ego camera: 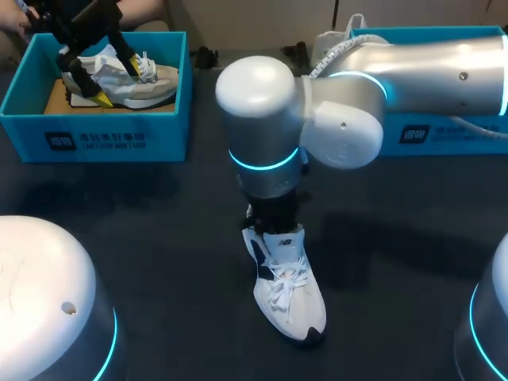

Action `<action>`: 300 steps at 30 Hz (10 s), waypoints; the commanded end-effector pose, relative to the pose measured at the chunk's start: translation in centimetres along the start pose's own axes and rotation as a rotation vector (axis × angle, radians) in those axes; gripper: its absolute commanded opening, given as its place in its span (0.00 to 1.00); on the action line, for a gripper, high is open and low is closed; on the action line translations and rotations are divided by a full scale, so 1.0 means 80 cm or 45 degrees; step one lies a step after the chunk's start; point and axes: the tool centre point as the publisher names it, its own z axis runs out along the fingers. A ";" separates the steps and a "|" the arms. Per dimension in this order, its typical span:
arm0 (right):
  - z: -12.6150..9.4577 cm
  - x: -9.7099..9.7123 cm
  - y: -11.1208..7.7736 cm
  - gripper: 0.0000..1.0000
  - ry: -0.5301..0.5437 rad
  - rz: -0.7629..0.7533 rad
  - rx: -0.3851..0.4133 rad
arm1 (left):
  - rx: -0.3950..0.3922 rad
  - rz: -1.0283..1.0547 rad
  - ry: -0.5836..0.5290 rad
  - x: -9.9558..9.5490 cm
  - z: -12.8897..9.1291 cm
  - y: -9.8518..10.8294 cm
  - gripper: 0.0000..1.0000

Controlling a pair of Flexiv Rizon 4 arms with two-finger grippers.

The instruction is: Take the shoe out of the shoebox, open the shoe tongue, remove and reinsert the insole, then place the shoe into the shoebox

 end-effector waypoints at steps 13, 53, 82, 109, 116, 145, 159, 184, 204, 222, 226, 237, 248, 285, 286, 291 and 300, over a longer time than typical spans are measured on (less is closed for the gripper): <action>-0.007 -0.009 0.004 1.00 0.012 0.039 0.020 | -0.002 0.000 0.001 0.000 0.000 0.000 1.00; -0.045 0.017 -0.049 1.00 -0.040 0.218 0.108 | -0.002 0.000 0.001 0.000 0.000 0.000 1.00; -0.107 0.044 -0.146 0.66 -0.023 0.368 0.109 | -0.002 0.000 0.001 0.000 0.000 0.000 1.00; -0.051 -0.003 -0.044 0.27 0.031 0.180 0.017 | -0.002 0.000 0.001 0.000 0.000 0.000 1.00; -0.050 -0.003 -0.027 0.27 0.051 0.130 0.005 | -0.002 0.000 0.001 0.000 0.000 0.000 1.00; -0.104 -0.011 0.001 0.63 -0.043 -0.277 -0.075 | -0.002 0.000 0.001 0.000 0.000 0.000 1.00; -0.123 0.000 0.043 1.00 0.085 -1.194 -0.178 | -0.002 0.000 0.001 0.000 0.000 0.000 1.00; -0.097 0.000 0.100 1.00 -0.070 -1.547 -0.190 | -0.002 0.000 0.001 0.000 0.000 0.000 1.00; -0.037 -0.020 0.132 1.00 -0.057 -1.822 -0.178 | -0.002 0.000 0.001 0.000 0.000 0.000 1.00; 0.009 -0.026 0.147 1.00 -0.012 -1.877 -0.177 | -0.002 0.000 0.001 0.000 0.000 0.000 1.00; 0.016 -0.028 0.149 1.00 -0.005 -1.879 -0.175 | -0.002 0.000 0.001 0.000 0.000 0.000 1.00; 0.036 -0.027 0.151 0.99 0.042 -1.869 -0.142 | -0.002 0.000 0.001 0.000 0.000 0.000 1.00; 0.037 -0.021 0.147 0.00 0.042 -1.859 -0.143 | -0.002 0.000 0.001 0.000 0.000 0.000 1.00; -0.110 -0.080 0.111 0.00 -0.192 -1.685 -0.063 | -0.002 0.000 0.001 0.000 0.000 0.000 1.00; -0.110 -0.080 0.111 0.00 -0.192 -1.685 -0.063 | -0.002 0.000 0.001 0.000 0.000 0.000 1.00; -0.110 -0.080 0.111 0.00 -0.192 -1.685 -0.063 | -0.002 0.000 0.001 0.000 0.000 0.000 1.00; -0.110 -0.080 0.111 0.00 -0.192 -1.685 -0.063 | -0.002 0.000 0.001 0.000 0.000 0.000 1.00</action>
